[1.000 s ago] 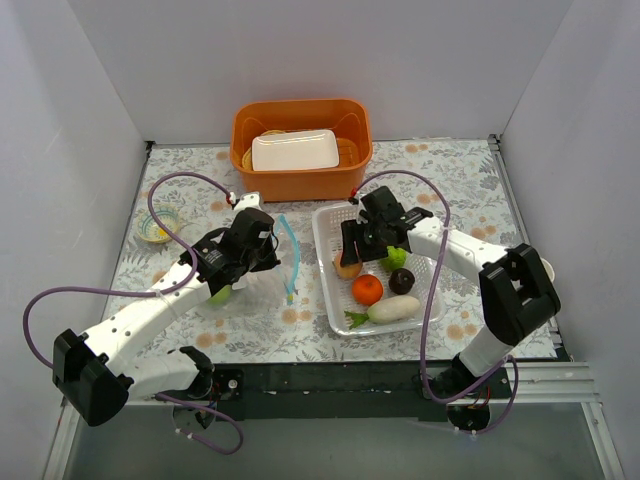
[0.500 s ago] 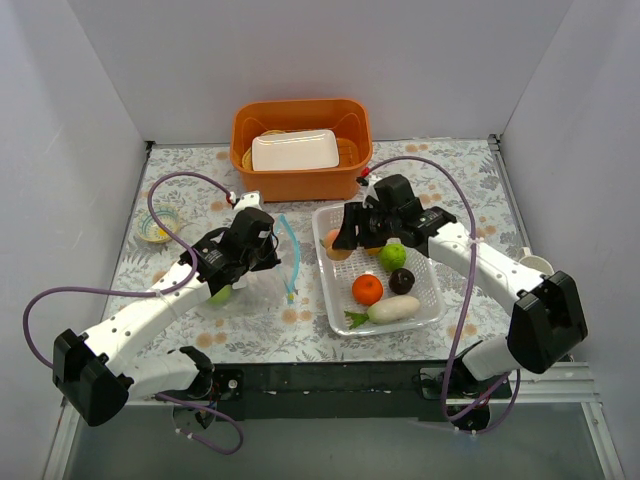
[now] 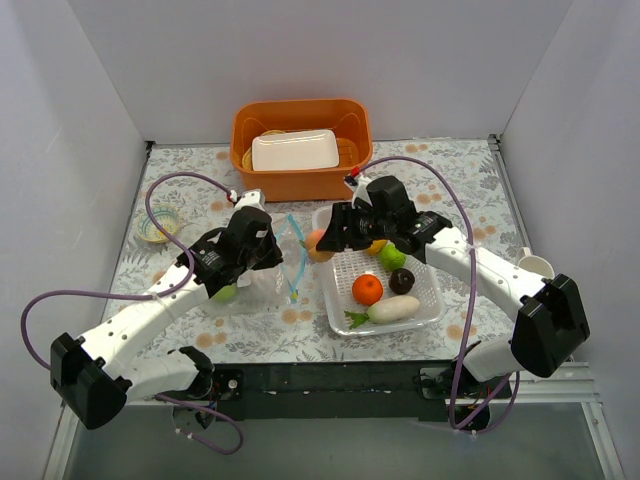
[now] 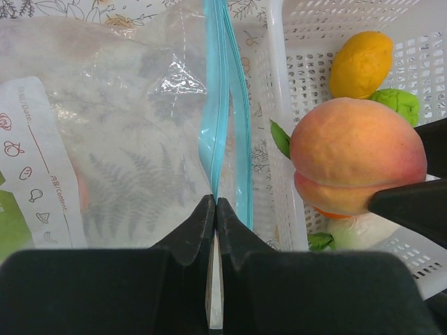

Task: Place the food in the zip-top bag and seal the zipper
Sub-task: Place the fake fruit in the zipper food storage bag.

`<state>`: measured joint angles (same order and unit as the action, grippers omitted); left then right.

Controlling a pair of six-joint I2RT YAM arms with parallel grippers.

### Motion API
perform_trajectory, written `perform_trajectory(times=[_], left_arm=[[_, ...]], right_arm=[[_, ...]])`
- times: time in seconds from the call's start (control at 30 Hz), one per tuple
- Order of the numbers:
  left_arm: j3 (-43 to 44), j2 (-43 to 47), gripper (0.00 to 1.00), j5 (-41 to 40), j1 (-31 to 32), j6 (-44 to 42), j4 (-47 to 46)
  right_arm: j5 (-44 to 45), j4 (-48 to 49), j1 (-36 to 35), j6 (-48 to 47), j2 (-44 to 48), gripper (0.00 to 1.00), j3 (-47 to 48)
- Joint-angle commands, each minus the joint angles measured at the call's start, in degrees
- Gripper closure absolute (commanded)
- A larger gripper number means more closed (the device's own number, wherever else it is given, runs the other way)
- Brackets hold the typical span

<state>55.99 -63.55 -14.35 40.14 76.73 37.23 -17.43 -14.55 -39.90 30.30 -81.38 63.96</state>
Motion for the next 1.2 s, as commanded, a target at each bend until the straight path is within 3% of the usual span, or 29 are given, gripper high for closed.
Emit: perform_trajectory(times=[0.0,0.47,0.8,1.17], left_arm=[[0.4,2.0,1.0,1.1,0.0,-0.5,-1.0],[0.8,1.7,1.0,1.4,0.0,-0.9,-1.3],[0.4,2.6,1.0,2.2,0.0,-0.4,-2.2],[0.8,3.9,1.0,1.4,0.0,0.6,-2.2]], right_arm=[[-2.0,3.7,-0.6,1.3,0.5,0.6,2.5],[-3.8,6.6,-1.1,3.2,2.3,0.59,3.7],[-8.6,15.6,-1.8,7.6,-2.2,0.6,2.9],[-5.3,12.4,-3.8,7.5,-7.4,0.62,2.7]])
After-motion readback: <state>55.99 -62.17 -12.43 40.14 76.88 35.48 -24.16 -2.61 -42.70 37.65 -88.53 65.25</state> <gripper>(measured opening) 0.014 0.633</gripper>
